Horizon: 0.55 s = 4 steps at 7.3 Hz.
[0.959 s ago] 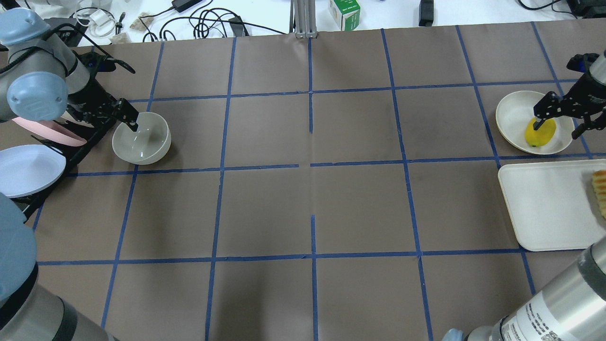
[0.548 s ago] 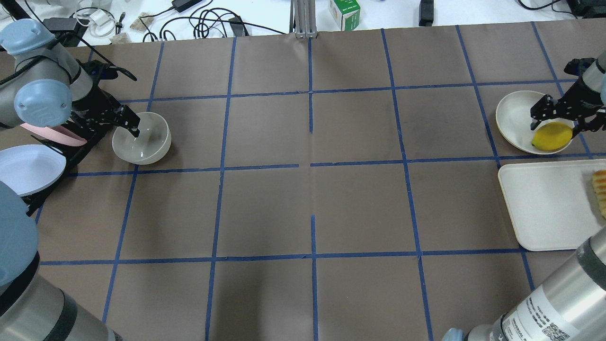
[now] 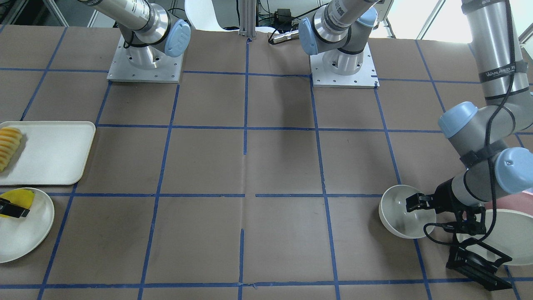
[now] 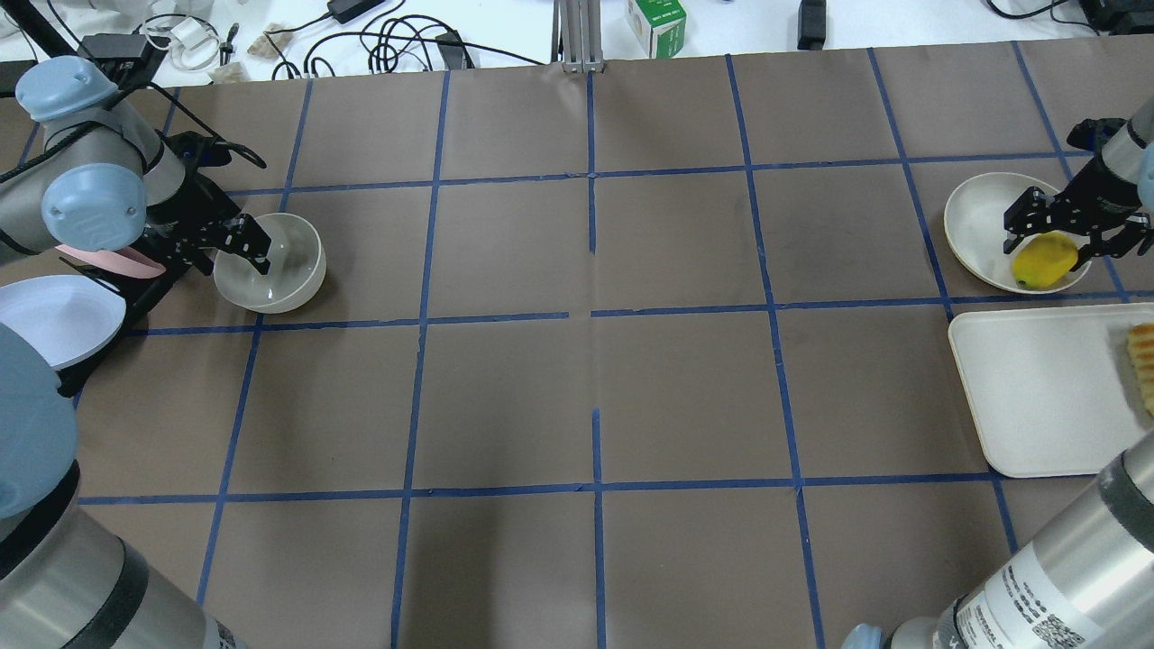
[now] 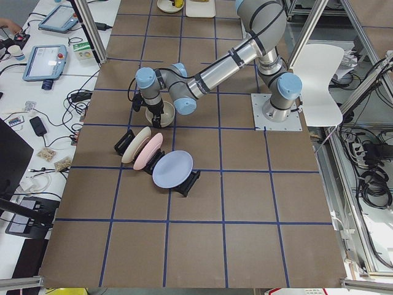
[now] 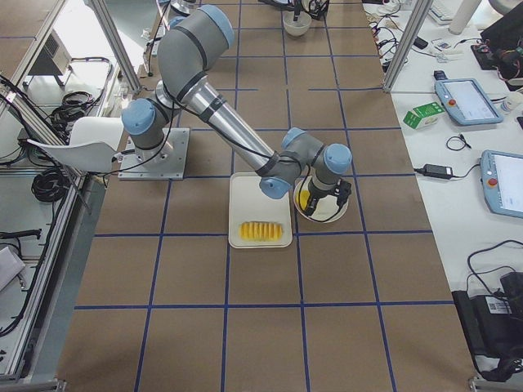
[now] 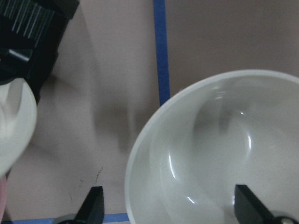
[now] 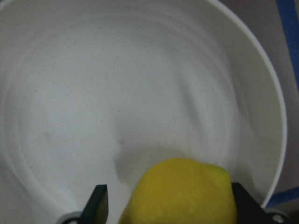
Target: Place bowl and put lemon in it
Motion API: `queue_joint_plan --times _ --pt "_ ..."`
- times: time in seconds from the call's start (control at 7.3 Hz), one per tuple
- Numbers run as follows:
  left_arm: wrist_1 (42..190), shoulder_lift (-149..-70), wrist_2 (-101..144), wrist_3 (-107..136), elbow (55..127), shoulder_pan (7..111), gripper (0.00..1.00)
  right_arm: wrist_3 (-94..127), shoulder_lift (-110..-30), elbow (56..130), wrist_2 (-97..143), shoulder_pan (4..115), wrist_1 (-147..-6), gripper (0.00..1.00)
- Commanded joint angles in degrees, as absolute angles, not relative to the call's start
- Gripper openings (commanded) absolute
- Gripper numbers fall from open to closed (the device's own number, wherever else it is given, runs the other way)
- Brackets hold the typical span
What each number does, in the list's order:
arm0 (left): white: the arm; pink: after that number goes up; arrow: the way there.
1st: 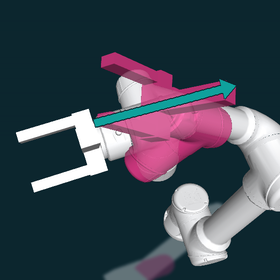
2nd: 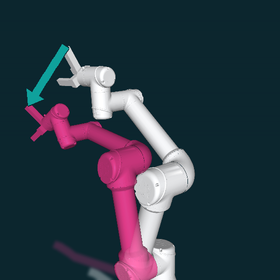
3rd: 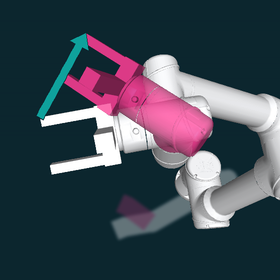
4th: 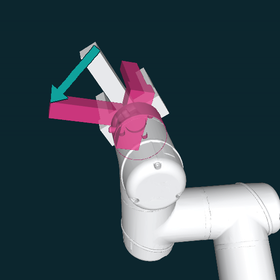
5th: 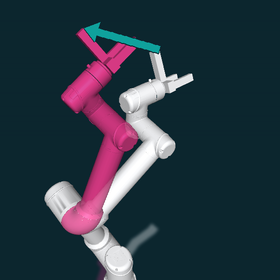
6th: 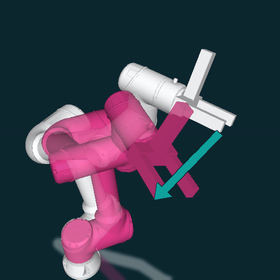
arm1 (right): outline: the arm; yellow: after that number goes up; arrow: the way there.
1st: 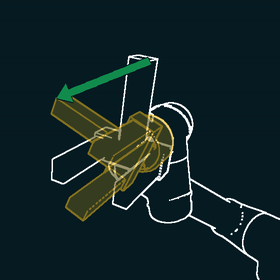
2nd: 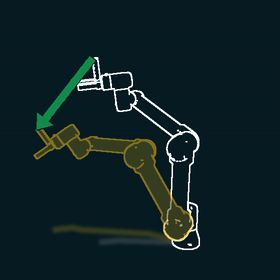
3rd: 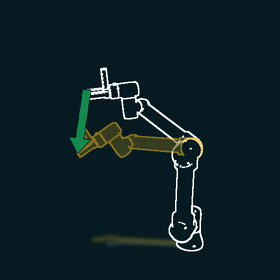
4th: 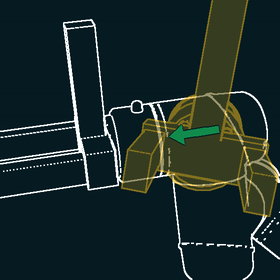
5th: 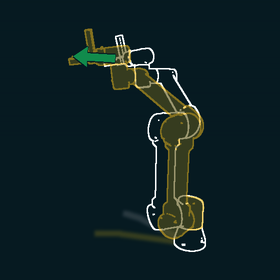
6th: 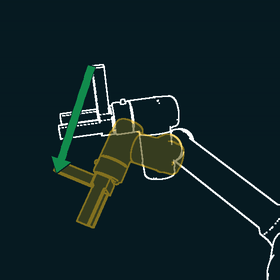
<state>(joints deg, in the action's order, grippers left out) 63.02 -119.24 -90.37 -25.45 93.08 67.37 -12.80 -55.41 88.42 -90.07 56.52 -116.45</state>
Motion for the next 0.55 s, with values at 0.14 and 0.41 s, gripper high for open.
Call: queue_joint_plan --times 0.14,0.41 --pt "63.0 -120.0 -90.6 -25.9 92.4 67.2 0.00 -13.7 -55.6 88.6 -89.9 56.5 -115.9 0.36" --pt "63.1 -119.8 -90.4 -25.9 92.3 66.7 0.00 -14.4 -55.9 87.5 -89.7 56.6 -115.9 0.26"
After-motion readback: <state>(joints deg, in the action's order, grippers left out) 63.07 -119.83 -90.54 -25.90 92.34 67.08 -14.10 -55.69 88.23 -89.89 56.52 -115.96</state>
